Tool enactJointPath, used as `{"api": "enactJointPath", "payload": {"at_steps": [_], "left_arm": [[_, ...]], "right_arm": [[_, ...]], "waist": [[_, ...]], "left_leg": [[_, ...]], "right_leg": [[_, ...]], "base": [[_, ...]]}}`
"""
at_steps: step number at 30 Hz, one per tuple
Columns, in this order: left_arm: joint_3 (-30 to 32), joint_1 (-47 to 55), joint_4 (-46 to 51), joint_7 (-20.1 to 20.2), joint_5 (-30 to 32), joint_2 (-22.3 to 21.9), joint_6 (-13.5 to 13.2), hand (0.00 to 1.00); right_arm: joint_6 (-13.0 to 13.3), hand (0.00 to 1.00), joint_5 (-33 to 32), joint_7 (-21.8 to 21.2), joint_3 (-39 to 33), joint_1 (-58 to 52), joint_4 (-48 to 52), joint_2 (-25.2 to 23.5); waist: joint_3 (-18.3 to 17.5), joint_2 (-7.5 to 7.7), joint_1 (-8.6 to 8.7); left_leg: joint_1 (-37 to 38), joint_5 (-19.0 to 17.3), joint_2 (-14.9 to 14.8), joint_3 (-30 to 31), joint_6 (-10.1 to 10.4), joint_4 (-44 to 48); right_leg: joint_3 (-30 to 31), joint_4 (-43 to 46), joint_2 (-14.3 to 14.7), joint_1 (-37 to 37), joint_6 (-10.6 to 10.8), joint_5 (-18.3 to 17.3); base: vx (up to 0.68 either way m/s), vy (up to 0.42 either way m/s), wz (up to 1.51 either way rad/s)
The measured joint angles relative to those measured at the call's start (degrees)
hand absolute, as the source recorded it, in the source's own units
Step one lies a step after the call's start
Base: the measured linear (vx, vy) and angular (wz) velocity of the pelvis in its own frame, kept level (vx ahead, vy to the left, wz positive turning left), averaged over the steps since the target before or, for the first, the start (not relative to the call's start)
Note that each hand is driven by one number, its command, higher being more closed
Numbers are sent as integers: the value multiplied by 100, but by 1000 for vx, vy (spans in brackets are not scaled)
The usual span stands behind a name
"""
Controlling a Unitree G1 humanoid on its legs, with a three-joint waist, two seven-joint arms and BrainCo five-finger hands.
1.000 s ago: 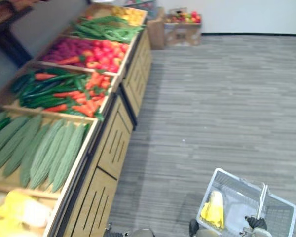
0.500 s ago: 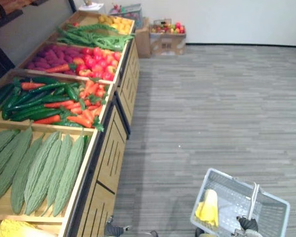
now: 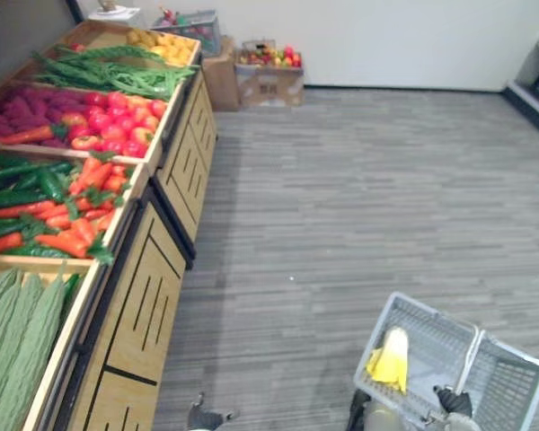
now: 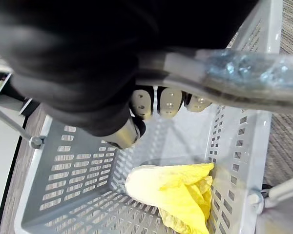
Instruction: Pick vegetable in the basket
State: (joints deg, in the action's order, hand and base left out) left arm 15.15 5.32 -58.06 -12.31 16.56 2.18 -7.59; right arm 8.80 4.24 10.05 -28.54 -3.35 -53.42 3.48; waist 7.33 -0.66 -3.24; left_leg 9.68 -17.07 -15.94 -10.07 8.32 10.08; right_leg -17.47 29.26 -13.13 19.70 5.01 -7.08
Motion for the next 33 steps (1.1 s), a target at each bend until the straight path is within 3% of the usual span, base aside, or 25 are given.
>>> {"api": "enactJointPath", "payload": {"at_steps": [1, 3, 5, 6, 7, 8, 11, 13, 15, 16, 17, 18, 19, 22, 25, 27, 30, 31, 32, 33], "left_arm": [[124, -11, -4, -16, -3, -90, -4, 0], [307, 38, -4, -38, -24, -200, -1, 0], [412, 52, 76, -40, -70, -205, 6, 0], [454, 81, 132, -44, -75, -202, 7, 0], [479, 102, 170, -46, -94, -196, 7, 0], [494, 114, 211, -53, -252, -182, 4, 0], [510, 114, 320, -94, -296, -152, 3, 0], [547, 81, 365, -94, -298, -143, 2, 0], [557, 58, 370, -96, -312, -129, 10, 0], [552, 69, 370, -100, -404, -149, 11, 0], [552, 106, 341, -100, -448, -186, 9, 0], [546, 50, 318, -95, -457, -83, 28, 0], [565, 42, 408, -96, -451, -49, 5, 0], [540, 63, 305, -94, -445, 30, 57, 0], [432, 103, 197, -95, -444, 87, 61, 0], [370, 105, 90, -91, -416, 148, 68, 0], [279, 152, -77, -90, -401, 125, 124, 0], [216, 196, -97, -77, -402, 186, 154, 0], [169, 249, -109, -74, -403, 250, 166, 0], [118, 286, -108, -73, -405, 258, 168, 0]], "right_arm": [[0, 100, -28, 30, -97, 18, -48, 47], [-4, 100, -22, 32, -98, 56, -167, 103], [-54, 100, -20, 30, -92, 76, -292, 93], [-82, 100, -25, 35, -80, 71, -366, 87], [-115, 100, -26, 40, -57, 54, -403, 56], [-124, 100, -25, 55, -15, -4, -439, 58], [-160, 100, -25, 65, 49, -93, -499, 54], [-252, 100, -25, 73, 70, -95, -603, 54], [-289, 100, -24, 73, 112, -135, -612, 53], [-301, 100, -22, 80, 153, -165, -613, 68], [-308, 100, -21, 82, 130, -177, -614, 63], [-335, 100, -20, 78, 75, -160, -624, -36], [-325, 100, -20, 78, 55, -151, -619, -112], [-320, 100, -5, 54, 32, -89, -635, -184], [-272, 100, 5, -7, 33, -64, -819, -192], [-259, 100, 4, -24, -37, -80, -850, -172], [-216, 100, 5, -27, -69, -4, -1076, 59], [-180, 100, 15, -38, -65, 115, -1070, 102], [-178, 100, 14, -35, -71, 184, -1076, 125], [-164, 100, 12, -36, -72, 185, -1087, 114]], "waist": [[-29, 20, -4], [-130, -96, 21], [-130, -103, 82], [-122, -91, 73], [-115, -79, 47], [-100, -54, -32], [-58, 35, -103], [-35, 78, -158], [-15, 110, -181], [-16, 89, -184], [-12, 75, -197], [-39, 177, -159], [-1, 356, -161], [20, 470, -234], [-19, 527, -234], [-69, 589, -178], [-237, 404, -228], [-240, 459, -207], [-268, 511, -187], [-270, 553, -173]], "left_leg": [[59, 178, -64, 22, 33, 7], [-178, 363, -287, 359, -40, 537], [-892, 840, -436, 930, -157, 1930], [-1239, 1301, -501, 1125, -144, 2672], [-1535, 1403, -563, 1184, -140, 3389], [-1938, 1322, -523, 1083, -118, 4305], [-2538, 947, -207, 565, -149, 4842], [-2962, 674, -64, 84, -183, 4747], [-3186, 510, 61, -657, -369, 4070], [-3132, 723, 127, -1205, -577, 3164], [-3018, 712, 123, -1646, -974, 2798], [-2796, 550, 279, -2022, -1222, 2555], [-2731, 500, 406, -2297, -1323, 2356], [-2446, 402, 786, -2296, -1505, 1753], [-2272, 464, 1158, -2091, -1600, 1291], [-2355, 513, 1252, -2350, -1672, 1314], [-2110, 455, 1484, -1998, -1601, 626], [-1868, 475, 1676, -1770, -1567, 252], [-1655, 524, 1819, -1456, -1620, 70], [-1583, 531, 1872, -1267, -1638, 46]], "right_leg": [[-26, 527, -37, 107, -90, -454], [-206, 601, 123, -47, -185, -798], [-445, 430, 245, -426, -278, -979], [-509, 262, 325, -680, -333, -1021], [-562, 78, 396, -936, -360, -1037], [-563, -283, 515, -1367, -364, -1035], [-584, -865, 542, -2073, -314, -1007], [-627, -1216, 527, -2370, -184, -932], [-731, -1474, 455, -2680, -45, -855], [-790, -1510, 424, -2831, 37, -852], [-812, -1512, 429, -2923, 110, -851], [-899, -1516, 328, -2999, 164, -842], [-942, -1664, 271, -3030, 160, -684], [-1092, -2377, 364, -3471, 131, -5], [-1111, -2537, 435, -3669, 139, 132], [-1237, -2437, 411, -3683, 227, 202], [-1406, -771, 171, -3080, 301, 240], [-1249, 446, -188, -2664, 601, 532], [-743, 1590, -373, -2180, 556, 1180], [-477, 2196, -404, -1896, 572, 1243]], "base": [[392, -338, 14], [472, -412, 22], [375, -340, 33], [273, -224, 13], [406, -255, -5], [337, -158, -13], [351, -60, -6], [302, 85, 4], [337, 162, 15], [307, 172, 19], [407, 222, 51], [393, 224, 69], [380, 224, 75], [353, 201, 57], [211, 71, 66], [99, -8, 97], [153, 110, 100], [136, 88, 110], [145, 40, 122], [194, -12, 137]]}}
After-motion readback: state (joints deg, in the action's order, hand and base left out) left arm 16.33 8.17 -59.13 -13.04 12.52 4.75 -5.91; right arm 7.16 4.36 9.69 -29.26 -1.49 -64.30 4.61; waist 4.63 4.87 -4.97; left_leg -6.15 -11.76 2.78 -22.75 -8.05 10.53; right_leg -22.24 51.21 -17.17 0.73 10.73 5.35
